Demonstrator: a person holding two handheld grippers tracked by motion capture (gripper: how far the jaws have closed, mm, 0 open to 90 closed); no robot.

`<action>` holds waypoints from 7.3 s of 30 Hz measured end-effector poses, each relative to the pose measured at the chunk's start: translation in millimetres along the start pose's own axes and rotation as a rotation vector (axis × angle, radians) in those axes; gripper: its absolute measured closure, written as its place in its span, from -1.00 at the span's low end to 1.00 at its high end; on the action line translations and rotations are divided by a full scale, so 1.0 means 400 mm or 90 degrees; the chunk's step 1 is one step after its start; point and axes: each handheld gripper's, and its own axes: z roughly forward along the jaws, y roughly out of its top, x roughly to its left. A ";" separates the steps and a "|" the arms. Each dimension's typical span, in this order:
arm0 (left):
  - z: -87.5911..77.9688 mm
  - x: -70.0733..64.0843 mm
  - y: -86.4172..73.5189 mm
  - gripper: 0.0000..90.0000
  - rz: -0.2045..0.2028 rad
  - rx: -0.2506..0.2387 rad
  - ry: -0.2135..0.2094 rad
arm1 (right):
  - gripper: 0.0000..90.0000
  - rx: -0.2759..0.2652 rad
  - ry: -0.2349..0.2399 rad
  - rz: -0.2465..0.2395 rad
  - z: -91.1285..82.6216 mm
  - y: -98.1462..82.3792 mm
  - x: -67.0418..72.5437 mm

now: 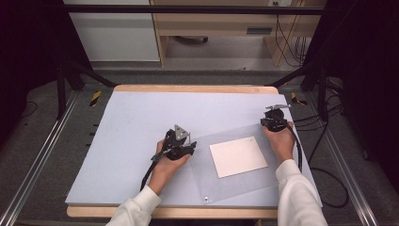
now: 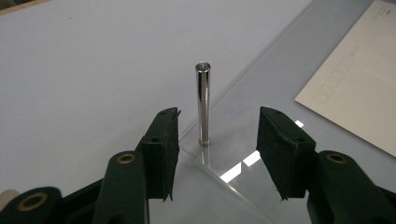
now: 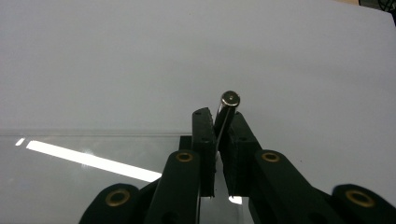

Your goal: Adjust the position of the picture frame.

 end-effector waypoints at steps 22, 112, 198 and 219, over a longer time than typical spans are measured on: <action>0.046 0.029 0.004 0.88 -0.015 0.003 -0.021 | 0.90 0.009 0.009 -0.001 -0.001 0.003 -0.004; -0.085 0.323 -0.025 0.89 0.000 0.103 -0.041 | 0.90 0.096 0.076 -0.076 -0.088 -0.001 0.285; -0.112 0.265 -0.053 0.69 -0.033 -0.062 0.073 | 0.89 -0.082 0.089 -0.111 -0.136 -0.032 0.272; -0.112 0.276 -0.049 0.88 -0.029 -0.044 0.058 | 0.89 -0.075 0.085 -0.107 -0.136 -0.025 0.274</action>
